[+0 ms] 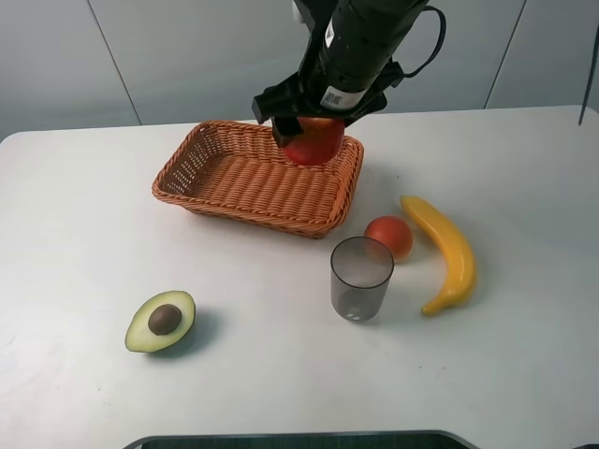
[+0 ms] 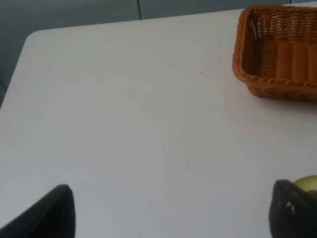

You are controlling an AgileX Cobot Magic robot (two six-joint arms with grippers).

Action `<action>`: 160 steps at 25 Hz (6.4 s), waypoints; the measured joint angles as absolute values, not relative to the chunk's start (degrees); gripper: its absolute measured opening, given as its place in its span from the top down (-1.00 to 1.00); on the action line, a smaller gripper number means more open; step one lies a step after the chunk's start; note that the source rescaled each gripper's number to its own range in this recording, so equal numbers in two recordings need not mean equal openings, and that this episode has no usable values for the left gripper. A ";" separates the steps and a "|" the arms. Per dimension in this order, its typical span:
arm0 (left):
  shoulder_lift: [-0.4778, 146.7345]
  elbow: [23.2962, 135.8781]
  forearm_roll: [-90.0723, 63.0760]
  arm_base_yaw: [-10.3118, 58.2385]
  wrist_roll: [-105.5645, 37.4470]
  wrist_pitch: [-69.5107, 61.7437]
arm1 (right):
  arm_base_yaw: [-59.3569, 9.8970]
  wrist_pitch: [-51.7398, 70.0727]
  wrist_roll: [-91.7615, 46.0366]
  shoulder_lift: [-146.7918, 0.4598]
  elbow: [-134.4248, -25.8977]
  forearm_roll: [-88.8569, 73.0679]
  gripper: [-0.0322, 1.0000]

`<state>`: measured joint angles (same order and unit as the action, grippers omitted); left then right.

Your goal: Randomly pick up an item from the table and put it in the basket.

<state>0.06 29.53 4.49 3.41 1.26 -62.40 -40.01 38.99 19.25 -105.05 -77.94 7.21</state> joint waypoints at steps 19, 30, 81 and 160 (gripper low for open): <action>0.06 29.53 4.49 3.41 1.26 -62.40 | -40.01 30.32 25.85 -115.60 -78.20 9.65 0.93; 0.06 29.53 4.49 3.41 1.26 -62.40 | -40.01 28.78 25.85 -115.60 -78.20 8.64 -0.97; 0.06 29.53 4.49 3.41 1.26 -62.40 | -11.83 53.70 7.82 -32.73 -40.11 0.00 -0.99; 0.00 29.53 4.49 3.41 1.26 -62.40 | 8.75 62.31 0.00 0.06 -29.31 -3.53 -0.99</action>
